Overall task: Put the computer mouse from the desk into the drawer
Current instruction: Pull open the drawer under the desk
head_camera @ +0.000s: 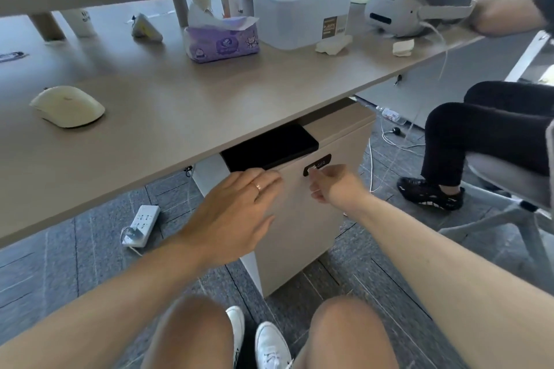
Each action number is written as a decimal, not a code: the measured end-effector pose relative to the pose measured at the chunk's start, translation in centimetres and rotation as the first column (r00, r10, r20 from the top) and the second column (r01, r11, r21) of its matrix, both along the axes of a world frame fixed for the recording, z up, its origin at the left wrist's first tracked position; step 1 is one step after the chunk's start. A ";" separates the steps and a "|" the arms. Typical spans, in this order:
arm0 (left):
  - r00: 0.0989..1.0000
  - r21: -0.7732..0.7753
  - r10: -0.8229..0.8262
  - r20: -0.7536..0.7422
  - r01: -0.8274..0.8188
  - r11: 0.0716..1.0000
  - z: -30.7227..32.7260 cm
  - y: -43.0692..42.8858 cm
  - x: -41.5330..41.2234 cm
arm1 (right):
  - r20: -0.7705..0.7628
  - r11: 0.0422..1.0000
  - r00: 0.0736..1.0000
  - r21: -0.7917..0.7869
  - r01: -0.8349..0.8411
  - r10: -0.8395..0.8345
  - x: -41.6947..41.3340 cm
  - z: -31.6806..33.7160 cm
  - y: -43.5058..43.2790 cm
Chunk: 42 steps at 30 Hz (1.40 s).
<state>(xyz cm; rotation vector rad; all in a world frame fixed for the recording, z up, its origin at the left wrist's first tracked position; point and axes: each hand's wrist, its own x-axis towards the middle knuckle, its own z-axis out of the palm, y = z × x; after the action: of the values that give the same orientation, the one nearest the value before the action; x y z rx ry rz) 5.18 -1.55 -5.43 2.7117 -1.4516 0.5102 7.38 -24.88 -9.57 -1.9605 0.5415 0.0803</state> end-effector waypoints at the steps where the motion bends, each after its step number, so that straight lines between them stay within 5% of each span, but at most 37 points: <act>1: 1.000 0.015 0.008 0.017 -0.008 1.000 0.0 0.1 0.0 | -0.023 0.987 0.997 0.136 0.080 -0.078 0.4 0.1 0.5; 4: 0.998 0.021 0.032 0.056 -0.033 0.999 0.1 0.0 -0.2 | -0.064 0.893 0.980 0.404 0.196 -0.186 1.0 0.3 1.5; 8: 0.995 0.055 0.085 0.057 -0.088 0.995 0.5 -0.3 -0.8 | -0.032 0.828 0.971 0.517 0.219 -0.237 0.7 -0.1 1.4; 21: 0.983 -0.177 0.139 -0.123 -0.159 0.971 1.5 -0.7 -1.3 | 0.056 0.844 0.953 0.482 0.234 -0.296 -6.6 -0.1 0.2; 42: 0.949 -0.025 0.252 -0.189 -0.261 0.965 2.4 -1.7 -3.9 | 0.060 0.881 0.949 0.394 0.263 -0.310 -18.0 -0.1 -3.8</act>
<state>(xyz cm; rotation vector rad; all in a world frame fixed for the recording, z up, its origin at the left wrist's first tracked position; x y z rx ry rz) 1.33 -3.20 -2.99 2.8344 -1.0359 0.2851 -10.60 -28.70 -9.64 -1.4775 0.6759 -0.1145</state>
